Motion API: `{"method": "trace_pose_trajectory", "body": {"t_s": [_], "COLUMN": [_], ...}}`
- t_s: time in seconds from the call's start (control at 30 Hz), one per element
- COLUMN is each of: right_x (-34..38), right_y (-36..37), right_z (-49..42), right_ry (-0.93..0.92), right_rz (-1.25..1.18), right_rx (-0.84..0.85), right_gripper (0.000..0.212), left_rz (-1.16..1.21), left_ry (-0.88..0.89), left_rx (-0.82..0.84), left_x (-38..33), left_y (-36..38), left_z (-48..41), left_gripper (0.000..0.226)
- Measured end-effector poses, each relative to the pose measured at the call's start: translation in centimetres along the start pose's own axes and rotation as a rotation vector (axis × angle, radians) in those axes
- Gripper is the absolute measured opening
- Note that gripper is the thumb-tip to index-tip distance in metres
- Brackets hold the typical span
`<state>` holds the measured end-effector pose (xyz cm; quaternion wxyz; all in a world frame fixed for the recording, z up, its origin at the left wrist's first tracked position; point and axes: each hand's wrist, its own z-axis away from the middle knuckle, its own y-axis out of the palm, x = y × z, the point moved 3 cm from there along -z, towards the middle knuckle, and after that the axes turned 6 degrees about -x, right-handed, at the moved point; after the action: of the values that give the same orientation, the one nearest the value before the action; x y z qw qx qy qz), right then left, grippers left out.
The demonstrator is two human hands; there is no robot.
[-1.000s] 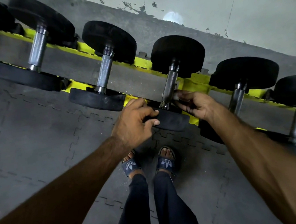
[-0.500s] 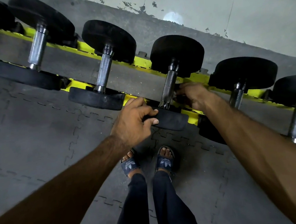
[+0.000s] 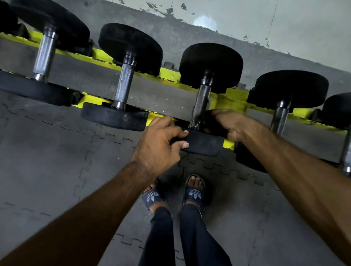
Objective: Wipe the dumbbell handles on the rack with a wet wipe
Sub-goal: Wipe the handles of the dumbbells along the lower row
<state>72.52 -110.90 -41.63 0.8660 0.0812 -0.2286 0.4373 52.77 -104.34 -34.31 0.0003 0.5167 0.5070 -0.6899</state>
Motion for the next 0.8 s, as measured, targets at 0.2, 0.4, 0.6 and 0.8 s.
{"method": "trace_pose_trajectory", "body": {"t_s": [0.2,0.4,0.6,0.8], "right_x": [3.6,2.0,5.2,1.2], "right_y": [-0.3,-0.6,-0.3,0.6], "right_z": [-2.0,0.9,-2.1,-2.1], "right_ry": [-0.048,-0.032,-0.114,0.095], "right_rz": [-0.346,-0.189,-0.433,-0.492], "right_rx": [-0.161,-0.123,-0.275,-0.163], "right_gripper": [0.026,0.023,0.027,0.020], "left_rz": [0.009,0.014,0.018,0.022], "left_ry": [-0.007,-0.016,-0.019,-0.020], "left_rx": [-0.008,0.001,0.003,0.019], "left_x": [-0.1,0.0,0.2,0.3], "left_y": [0.1,0.1,0.3,0.1], "left_z": [0.1,0.0,0.0,-0.1], "left_gripper": [0.021,0.021,0.021,0.020]}}
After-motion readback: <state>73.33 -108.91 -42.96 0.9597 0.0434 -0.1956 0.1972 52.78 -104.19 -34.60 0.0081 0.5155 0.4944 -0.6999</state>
